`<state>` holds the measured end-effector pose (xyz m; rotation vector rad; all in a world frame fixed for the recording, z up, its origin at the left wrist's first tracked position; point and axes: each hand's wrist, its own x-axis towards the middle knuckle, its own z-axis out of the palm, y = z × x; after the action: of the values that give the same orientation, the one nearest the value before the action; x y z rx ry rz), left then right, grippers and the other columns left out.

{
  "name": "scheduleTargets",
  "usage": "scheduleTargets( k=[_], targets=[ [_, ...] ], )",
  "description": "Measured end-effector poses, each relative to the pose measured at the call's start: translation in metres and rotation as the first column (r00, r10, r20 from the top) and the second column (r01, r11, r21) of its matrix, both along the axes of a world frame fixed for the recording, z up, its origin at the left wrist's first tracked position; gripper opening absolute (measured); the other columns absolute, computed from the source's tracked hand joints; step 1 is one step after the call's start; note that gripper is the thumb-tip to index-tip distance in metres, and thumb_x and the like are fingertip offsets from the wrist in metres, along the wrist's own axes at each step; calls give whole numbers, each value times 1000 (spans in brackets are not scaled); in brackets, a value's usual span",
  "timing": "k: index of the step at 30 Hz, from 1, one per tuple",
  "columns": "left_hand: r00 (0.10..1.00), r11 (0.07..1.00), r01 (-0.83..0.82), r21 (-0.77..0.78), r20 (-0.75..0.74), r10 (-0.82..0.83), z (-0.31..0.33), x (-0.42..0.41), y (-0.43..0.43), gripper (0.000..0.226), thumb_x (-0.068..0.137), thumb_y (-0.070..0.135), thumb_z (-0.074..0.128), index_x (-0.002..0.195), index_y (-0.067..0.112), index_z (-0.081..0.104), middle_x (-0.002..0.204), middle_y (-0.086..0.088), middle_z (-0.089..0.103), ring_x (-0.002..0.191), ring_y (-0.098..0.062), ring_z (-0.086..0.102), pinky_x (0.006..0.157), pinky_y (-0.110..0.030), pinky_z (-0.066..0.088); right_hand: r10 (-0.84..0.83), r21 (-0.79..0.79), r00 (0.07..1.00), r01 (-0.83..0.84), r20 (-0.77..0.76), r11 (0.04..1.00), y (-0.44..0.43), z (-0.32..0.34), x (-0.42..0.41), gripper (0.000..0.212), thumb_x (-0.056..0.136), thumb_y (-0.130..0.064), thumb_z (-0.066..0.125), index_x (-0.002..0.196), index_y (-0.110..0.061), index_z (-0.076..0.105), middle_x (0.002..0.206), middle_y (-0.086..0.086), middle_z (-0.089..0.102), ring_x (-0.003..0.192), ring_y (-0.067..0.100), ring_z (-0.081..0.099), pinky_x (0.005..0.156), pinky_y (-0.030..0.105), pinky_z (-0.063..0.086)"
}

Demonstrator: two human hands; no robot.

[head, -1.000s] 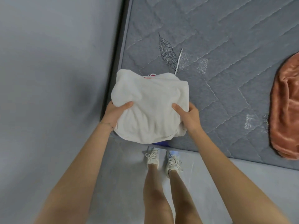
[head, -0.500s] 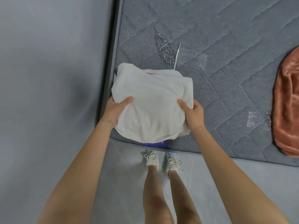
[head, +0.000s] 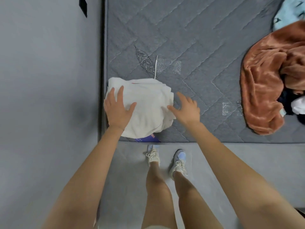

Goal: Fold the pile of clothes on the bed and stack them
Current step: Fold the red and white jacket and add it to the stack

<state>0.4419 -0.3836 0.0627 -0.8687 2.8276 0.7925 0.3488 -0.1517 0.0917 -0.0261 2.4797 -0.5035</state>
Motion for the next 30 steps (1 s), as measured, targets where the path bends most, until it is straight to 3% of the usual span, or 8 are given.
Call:
scheduleTargets(
  k=[3, 10, 23, 30],
  targets=[
    [985, 986, 165, -38, 55, -163, 44, -10, 33, 69, 89, 54, 52, 147, 19, 40, 156, -15, 30, 145, -36, 24, 117, -53, 10, 104, 90, 993, -100, -48, 991, 26, 45, 3, 76, 89, -55, 59, 152, -29, 27, 149, 6, 39, 138, 30, 29, 108, 45, 26],
    [915, 914, 391, -106, 151, -374, 116, -40, 129, 64, 96, 52, 48, 152, 26, 30, 162, -6, 16, 149, -31, 9, 118, -52, 1, 122, 140, 980, -100, -158, 985, 109, 124, -12, 80, 90, -56, 56, 155, -27, 21, 156, 7, 28, 145, 32, 18, 114, 48, 22],
    [881, 867, 472, -162, 120, -457, 184, -96, 358, 70, 95, 57, 46, 154, 28, 23, 164, -7, 10, 150, -30, 3, 119, -54, -1, 171, 185, 954, -127, -248, 975, 324, 195, -29, 81, 91, -57, 53, 156, -28, 14, 160, 7, 19, 147, 30, 12, 116, 48, 18],
    [832, 811, 555, -184, 108, -545, 202, -130, 433, 71, 95, 58, 44, 154, 28, 22, 164, -7, 9, 151, -30, 1, 119, -55, -3, 124, 222, 958, -67, -257, 973, 403, 210, -48, 79, 93, -55, 51, 156, -29, 12, 161, 8, 17, 149, 33, 7, 119, 51, 11]
  ],
)
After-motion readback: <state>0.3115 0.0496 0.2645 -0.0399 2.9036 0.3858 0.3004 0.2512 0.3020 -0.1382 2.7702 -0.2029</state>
